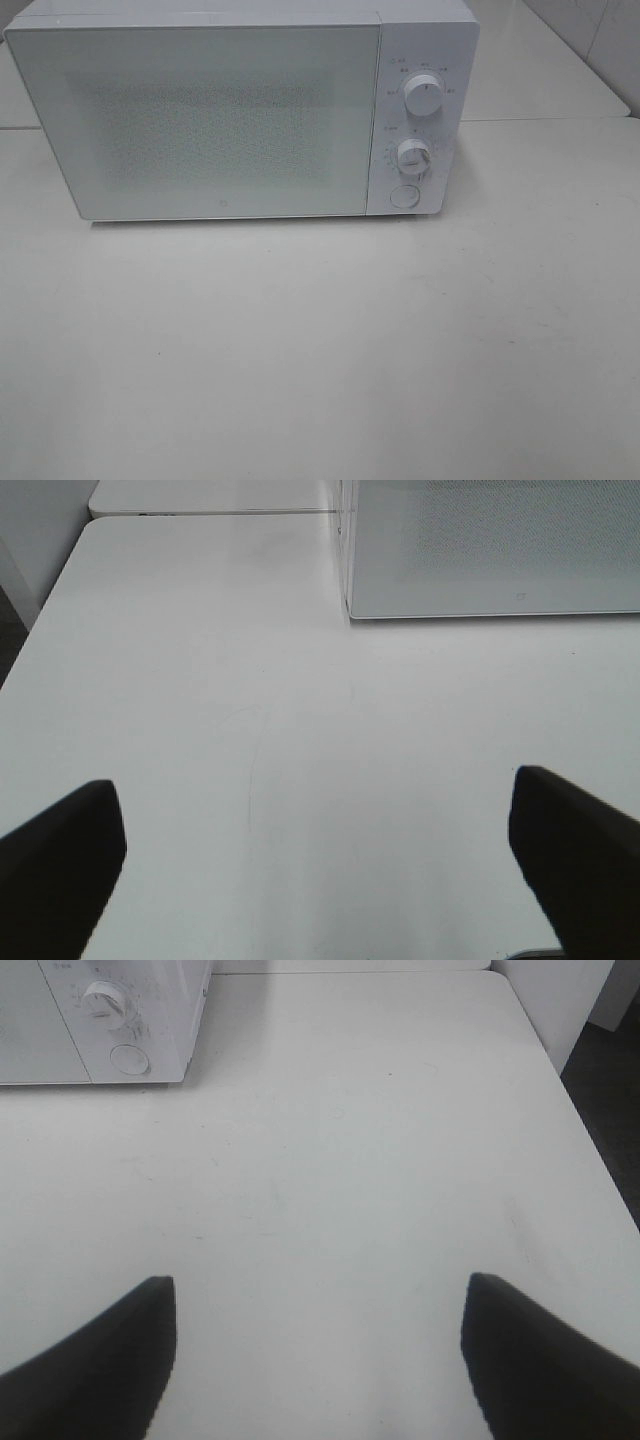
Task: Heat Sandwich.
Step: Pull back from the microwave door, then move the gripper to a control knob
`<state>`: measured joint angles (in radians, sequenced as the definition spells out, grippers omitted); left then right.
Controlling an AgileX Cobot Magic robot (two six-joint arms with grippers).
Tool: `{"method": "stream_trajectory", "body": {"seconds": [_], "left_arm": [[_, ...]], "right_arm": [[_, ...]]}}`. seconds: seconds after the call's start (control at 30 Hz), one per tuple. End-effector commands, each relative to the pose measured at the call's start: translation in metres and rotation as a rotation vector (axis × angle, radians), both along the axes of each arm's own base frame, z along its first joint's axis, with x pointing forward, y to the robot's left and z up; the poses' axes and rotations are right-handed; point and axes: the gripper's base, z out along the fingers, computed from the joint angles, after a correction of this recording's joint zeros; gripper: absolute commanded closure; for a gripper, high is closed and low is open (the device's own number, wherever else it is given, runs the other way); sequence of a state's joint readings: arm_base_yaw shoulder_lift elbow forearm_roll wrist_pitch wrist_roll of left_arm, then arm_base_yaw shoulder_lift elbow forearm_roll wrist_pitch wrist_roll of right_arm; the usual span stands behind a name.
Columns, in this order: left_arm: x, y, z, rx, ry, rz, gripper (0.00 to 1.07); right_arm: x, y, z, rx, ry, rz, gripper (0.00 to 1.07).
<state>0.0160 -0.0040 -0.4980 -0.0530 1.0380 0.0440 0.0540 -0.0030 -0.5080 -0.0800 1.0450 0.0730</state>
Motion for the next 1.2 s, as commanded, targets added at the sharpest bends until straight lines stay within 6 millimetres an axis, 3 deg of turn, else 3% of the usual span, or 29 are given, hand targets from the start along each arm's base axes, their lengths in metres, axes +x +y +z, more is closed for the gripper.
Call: {"method": "stream_trajectory", "body": {"seconds": [0.03, 1.2], "left_arm": [[-0.0037, -0.0008, -0.0008, -0.01, -0.029, -0.006, 0.08], [-0.0037, -0.0008, -0.0008, -0.01, -0.029, -0.006, 0.08]], "right_arm": [[-0.002, -0.0001, -0.0002, -0.013, -0.026, 0.008, 0.32], [-0.002, 0.0005, -0.0002, -0.007, -0.026, 0.012, 0.32]]}}
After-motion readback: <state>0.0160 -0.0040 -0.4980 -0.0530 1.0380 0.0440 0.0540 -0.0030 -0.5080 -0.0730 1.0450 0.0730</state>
